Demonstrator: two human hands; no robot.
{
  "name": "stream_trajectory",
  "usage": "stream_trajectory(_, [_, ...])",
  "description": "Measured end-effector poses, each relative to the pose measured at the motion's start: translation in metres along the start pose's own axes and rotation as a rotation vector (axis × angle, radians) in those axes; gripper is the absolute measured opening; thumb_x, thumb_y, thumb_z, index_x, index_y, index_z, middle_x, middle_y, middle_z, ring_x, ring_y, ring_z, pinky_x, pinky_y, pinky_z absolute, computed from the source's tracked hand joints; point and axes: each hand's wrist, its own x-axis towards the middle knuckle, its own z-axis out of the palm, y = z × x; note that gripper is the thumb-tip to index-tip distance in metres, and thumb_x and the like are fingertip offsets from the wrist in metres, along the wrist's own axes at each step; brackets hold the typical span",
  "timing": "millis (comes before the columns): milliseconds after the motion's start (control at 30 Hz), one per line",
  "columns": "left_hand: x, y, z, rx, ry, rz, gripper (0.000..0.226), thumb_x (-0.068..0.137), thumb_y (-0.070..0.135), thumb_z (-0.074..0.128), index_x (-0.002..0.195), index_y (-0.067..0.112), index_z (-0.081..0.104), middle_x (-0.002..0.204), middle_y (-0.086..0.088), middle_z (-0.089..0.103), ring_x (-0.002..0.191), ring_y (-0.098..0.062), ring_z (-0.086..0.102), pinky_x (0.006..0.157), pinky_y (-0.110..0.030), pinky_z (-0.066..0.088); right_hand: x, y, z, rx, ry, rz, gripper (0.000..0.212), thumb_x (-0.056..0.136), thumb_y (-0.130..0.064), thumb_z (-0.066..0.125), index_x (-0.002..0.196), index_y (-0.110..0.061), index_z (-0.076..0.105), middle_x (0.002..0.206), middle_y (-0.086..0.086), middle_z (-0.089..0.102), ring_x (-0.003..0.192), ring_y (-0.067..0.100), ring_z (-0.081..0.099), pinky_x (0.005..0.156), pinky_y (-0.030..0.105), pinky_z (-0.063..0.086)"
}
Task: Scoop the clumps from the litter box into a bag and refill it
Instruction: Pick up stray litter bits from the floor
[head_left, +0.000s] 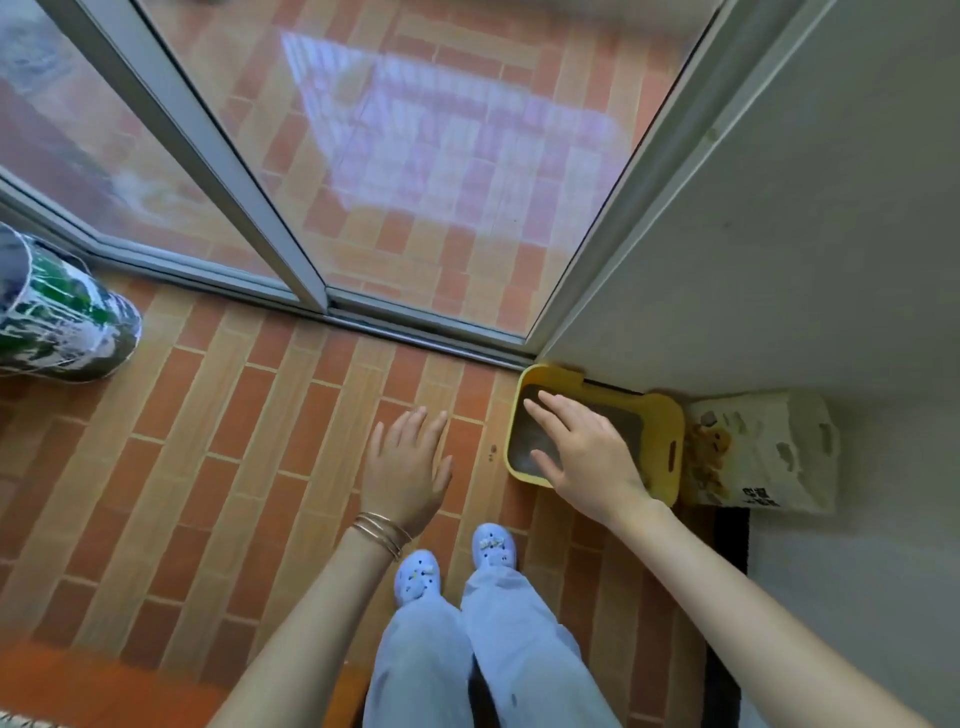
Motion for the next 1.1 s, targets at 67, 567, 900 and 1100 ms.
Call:
stream_trajectory(67, [0.010, 0.001, 0.031, -0.043, -0.051, -0.011, 0.056, 0.084, 0.042, 0.034, 0.125, 0.013, 0.059, 0.120, -0.013, 0.063, 0.110, -0.030, 0.061, 0.093, -0.053, 0.044, 0.007, 0.010, 0.024, 0.012, -0.050, 0.020, 0.055, 0.084, -0.026, 0.064, 0.135, -0.017, 0.046, 0.137, 0.006, 0.051, 0.127, 0.023, 0.046, 0.102, 0.037, 0.037])
stream_trajectory(567, [0.128, -0.115, 0.360, 0.126, -0.204, 0.187, 0.055, 0.099, 0.040, 0.033, 0.149, 0.025, 0.017, 0.153, 0.001, 0.025, 0.142, -0.016, 0.019, 0.117, -0.037, 0.009, 0.047, 0.083, 0.404, 0.302, -0.297, 0.322, 0.057, 0.093, -0.024, 0.052, 0.144, -0.021, 0.027, 0.150, -0.005, 0.028, 0.137, 0.014, 0.028, 0.109, 0.028, 0.027])
stream_trajectory(900, [0.220, -0.151, 0.568, 0.034, 0.010, 0.509, 0.056, 0.069, 0.021, 0.078, 0.123, 0.017, 0.061, 0.124, -0.008, 0.061, 0.114, -0.026, 0.059, 0.100, -0.047, 0.040, 0.059, 0.154, 0.622, 0.308, -0.173, 0.437, 0.051, 0.092, -0.017, 0.053, 0.140, -0.010, 0.035, 0.141, 0.001, 0.038, 0.131, 0.015, 0.036, 0.108, 0.025, 0.025])
stream_trajectory(1100, [0.258, -0.148, 0.607, 0.030, 0.213, 0.707, 0.037, 0.081, 0.019, 0.051, 0.116, 0.022, 0.063, 0.118, 0.001, 0.064, 0.112, -0.021, 0.057, 0.100, -0.039, 0.036, 0.061, 0.176, 0.660, 0.272, 0.029, 0.401, 0.047, 0.088, -0.008, 0.056, 0.134, -0.003, 0.045, 0.135, 0.007, 0.046, 0.127, 0.019, 0.043, 0.107, 0.022, 0.025])
